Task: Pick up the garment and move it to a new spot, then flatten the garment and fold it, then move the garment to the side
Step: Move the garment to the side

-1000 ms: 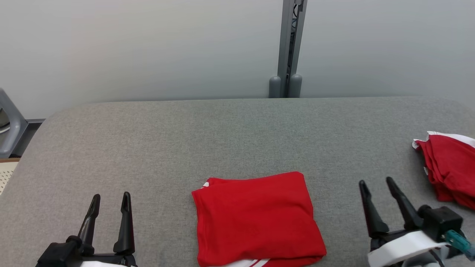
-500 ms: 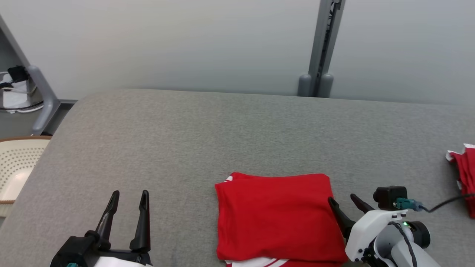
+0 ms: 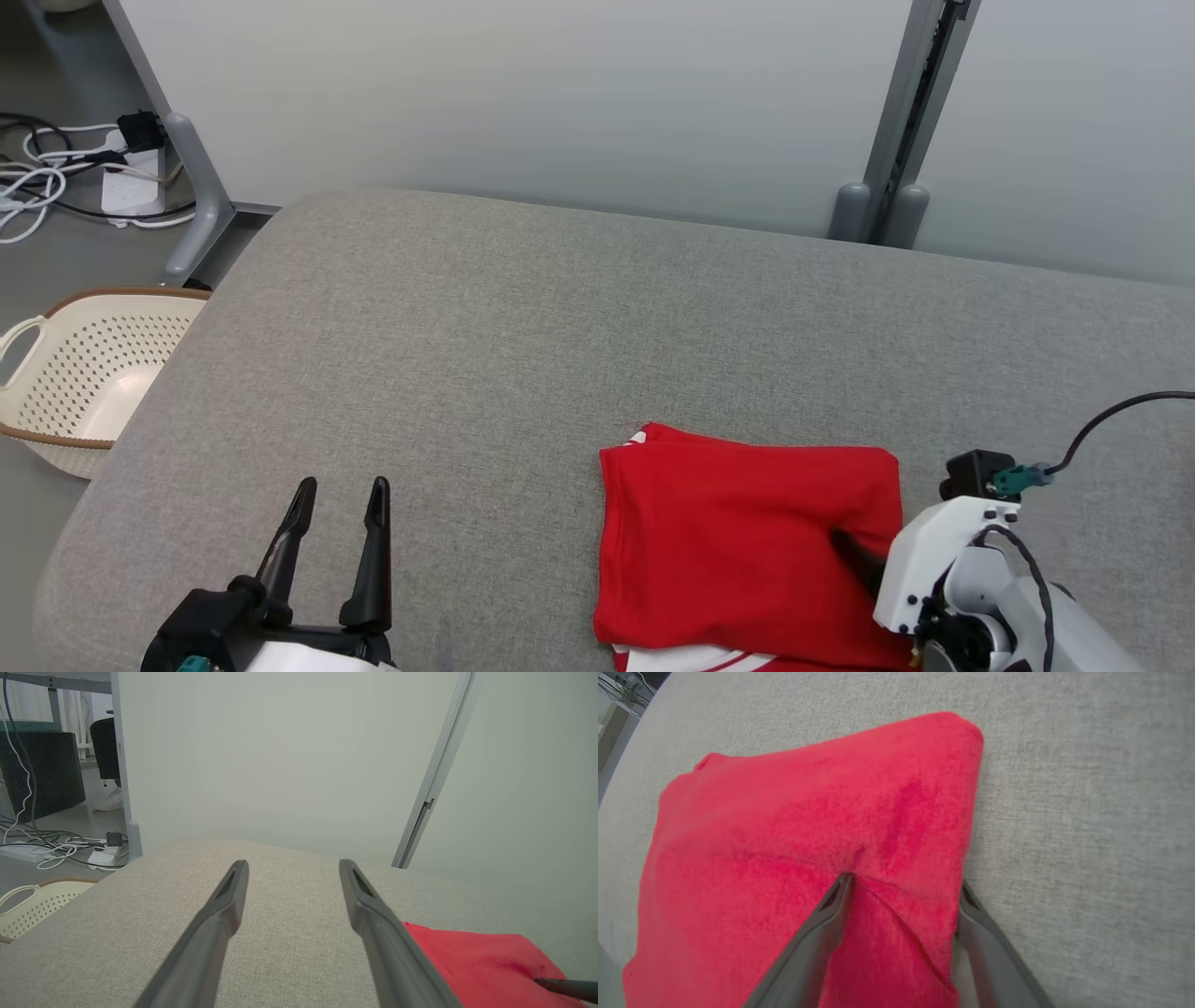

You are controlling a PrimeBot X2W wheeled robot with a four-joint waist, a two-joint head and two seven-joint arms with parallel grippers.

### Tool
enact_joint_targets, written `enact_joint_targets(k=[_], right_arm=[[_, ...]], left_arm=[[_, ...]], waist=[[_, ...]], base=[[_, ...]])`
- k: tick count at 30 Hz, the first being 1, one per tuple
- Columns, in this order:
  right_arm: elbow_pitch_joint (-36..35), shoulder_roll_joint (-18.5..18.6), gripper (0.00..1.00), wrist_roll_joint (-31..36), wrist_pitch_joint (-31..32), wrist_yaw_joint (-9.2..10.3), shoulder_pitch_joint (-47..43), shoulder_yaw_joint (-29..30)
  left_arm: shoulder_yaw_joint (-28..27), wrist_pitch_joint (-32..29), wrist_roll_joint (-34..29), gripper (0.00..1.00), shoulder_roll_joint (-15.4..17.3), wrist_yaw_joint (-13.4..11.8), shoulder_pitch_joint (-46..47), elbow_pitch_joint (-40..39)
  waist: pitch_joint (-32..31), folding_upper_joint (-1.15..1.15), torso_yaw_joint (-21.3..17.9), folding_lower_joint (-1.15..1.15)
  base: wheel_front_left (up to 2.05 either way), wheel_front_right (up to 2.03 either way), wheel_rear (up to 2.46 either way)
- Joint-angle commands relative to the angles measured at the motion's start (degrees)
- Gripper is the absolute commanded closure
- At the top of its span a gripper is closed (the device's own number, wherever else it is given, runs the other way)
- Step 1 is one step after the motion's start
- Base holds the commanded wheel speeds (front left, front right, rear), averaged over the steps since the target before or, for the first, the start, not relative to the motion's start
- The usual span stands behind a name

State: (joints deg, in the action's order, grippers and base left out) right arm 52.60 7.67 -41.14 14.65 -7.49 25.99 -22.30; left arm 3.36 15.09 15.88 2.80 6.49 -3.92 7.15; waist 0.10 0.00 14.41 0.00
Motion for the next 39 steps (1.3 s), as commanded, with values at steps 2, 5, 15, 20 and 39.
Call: enact_joint_targets(k=[2,5,15,20,39], right_arm=[[-1.03,0.23,1.00,-1.37,-0.64,-0.01,-0.36,-0.96],[-2.19,1.17,1.00,-1.72,-2.59,-0.01,0.55,-2.05],[-5.73,4.62,1.00,0.73,-9.28,0.00,5.32,-8.25],[-7.82,6.29,1.00,1.50,-9.53,0.00,8.51,-12.33],[-7.99,10.32,1.00,-0.20,-9.12,0.00,25.74,-23.10]], left_arm=[[0.10,0.06,0.32,0.00,0.22,-0.01,1.12,0.19],[0.06,0.06,0.25,0.00,0.22,0.06,1.19,0.28],[1.95,0.06,0.36,0.00,0.21,0.54,2.21,-0.93],[3.81,0.06,0.92,0.00,0.22,0.83,2.67,-1.18],[4.87,0.02,-0.82,0.00,2.44,0.98,7.81,-2.04]], waist=[[-0.08,0.00,0.02,0.00],[-0.27,0.00,-0.50,0.00],[-0.97,0.00,-7.46,0.00],[-0.51,0.00,-14.35,0.00],[8.37,0.00,-33.65,0.00]], base=[[0.00,0.00,0.00],[0.00,0.00,0.00],[0.00,0.00,0.00],[0.00,0.00,0.00],[0.00,0.00,0.00]])
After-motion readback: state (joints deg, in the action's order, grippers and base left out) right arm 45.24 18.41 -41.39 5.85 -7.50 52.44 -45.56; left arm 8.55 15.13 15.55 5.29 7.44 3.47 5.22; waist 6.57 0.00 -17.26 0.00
